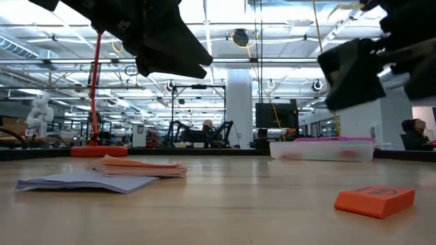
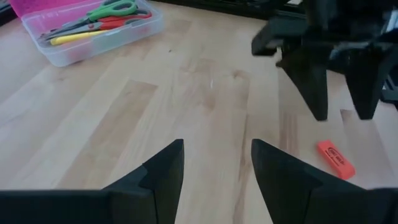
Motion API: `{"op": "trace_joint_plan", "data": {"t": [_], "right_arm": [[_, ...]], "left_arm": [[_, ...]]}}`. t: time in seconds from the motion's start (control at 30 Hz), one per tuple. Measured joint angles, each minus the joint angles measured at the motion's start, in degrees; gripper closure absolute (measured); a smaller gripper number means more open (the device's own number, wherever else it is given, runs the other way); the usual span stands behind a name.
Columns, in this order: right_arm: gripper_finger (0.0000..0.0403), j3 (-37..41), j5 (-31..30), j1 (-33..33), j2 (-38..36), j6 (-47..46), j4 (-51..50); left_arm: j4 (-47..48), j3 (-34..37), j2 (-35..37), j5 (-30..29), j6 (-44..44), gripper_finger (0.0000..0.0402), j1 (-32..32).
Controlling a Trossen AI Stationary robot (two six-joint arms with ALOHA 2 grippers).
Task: Pack school essentials
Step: Put the orange eraser into the supply box
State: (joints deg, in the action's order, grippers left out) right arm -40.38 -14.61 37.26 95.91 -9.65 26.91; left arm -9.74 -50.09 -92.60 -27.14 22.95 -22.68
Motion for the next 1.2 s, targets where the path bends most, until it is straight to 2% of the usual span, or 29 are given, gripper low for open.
{"op": "trace_joint_plan", "data": {"t": [0.23,0.6,0.97,1.2], "right_arm": [[0.0154,-2.11,7.56,-0.81,5.78,2.03,2.63],[0.0158,-2.12,7.38,-1.24,10.84,2.47,7.56],[0.0196,-2.14,8.72,-2.15,13.60,1.57,8.15],[0.0241,-2.16,8.88,-2.45,13.60,2.19,7.60]], "left_arm": [[1.46,0.00,0.00,0.00,-0.16,0.0211,0.15],[0.40,0.00,0.00,0.01,1.03,0.0211,0.15],[0.06,0.00,0.00,0.01,1.27,0.0211,0.20],[-0.71,0.00,0.00,0.02,1.59,0.0211,0.20]]}}
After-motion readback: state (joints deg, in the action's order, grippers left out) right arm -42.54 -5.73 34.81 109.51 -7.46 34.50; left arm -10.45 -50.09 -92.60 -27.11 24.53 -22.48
